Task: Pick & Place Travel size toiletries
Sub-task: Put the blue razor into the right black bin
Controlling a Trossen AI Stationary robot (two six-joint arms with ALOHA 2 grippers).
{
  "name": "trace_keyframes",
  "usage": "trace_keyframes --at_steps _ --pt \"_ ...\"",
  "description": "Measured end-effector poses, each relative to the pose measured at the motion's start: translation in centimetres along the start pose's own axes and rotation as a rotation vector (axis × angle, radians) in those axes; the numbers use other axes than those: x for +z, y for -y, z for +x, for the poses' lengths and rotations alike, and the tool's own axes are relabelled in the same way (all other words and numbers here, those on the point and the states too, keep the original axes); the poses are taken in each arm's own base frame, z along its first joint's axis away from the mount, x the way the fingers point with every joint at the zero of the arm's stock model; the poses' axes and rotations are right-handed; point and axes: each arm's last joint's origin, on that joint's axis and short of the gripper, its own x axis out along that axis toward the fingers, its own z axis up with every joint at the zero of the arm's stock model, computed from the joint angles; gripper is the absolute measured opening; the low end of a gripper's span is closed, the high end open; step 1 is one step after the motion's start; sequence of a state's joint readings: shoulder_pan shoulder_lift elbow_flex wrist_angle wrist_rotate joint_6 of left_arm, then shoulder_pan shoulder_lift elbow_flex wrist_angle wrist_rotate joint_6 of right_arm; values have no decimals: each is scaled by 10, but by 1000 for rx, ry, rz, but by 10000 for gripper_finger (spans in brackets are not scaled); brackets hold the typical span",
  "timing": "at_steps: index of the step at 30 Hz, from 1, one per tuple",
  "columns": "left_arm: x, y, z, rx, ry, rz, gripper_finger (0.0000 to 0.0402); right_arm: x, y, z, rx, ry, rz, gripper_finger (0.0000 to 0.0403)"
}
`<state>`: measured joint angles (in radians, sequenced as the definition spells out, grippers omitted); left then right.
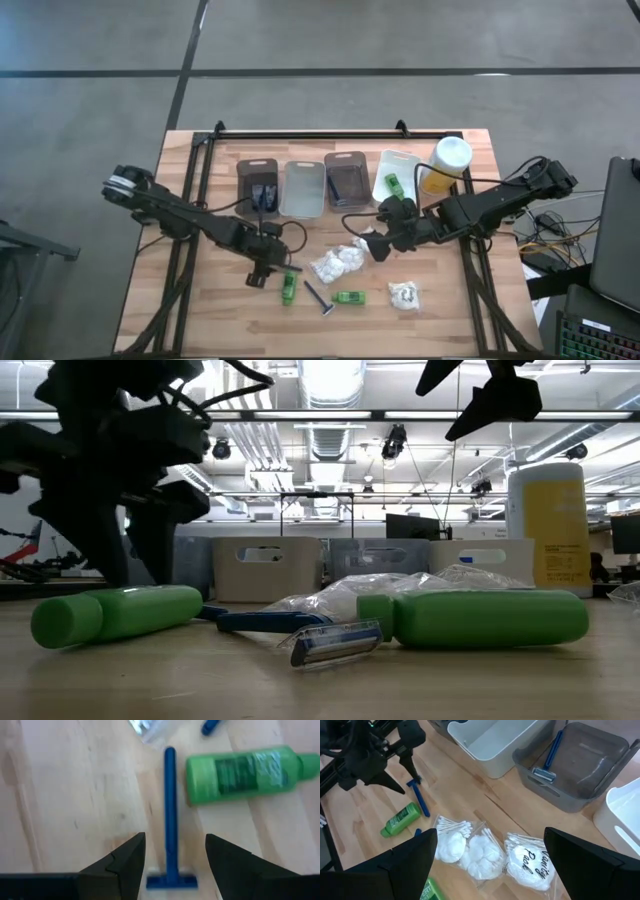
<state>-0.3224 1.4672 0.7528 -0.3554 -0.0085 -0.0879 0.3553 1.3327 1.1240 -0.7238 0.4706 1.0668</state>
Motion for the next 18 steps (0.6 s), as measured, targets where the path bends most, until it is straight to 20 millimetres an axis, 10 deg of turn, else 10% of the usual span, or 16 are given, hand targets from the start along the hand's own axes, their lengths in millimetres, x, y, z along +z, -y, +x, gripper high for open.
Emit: trace_keyframes --at_steps 10,18 --pt "-8 -1 18 5 -49 -3 197 0 0 0 -2 -1 2 364" --pt "-8 -2 22 8 -54 -10 96 -1 -1 2 0 -6 16 364"
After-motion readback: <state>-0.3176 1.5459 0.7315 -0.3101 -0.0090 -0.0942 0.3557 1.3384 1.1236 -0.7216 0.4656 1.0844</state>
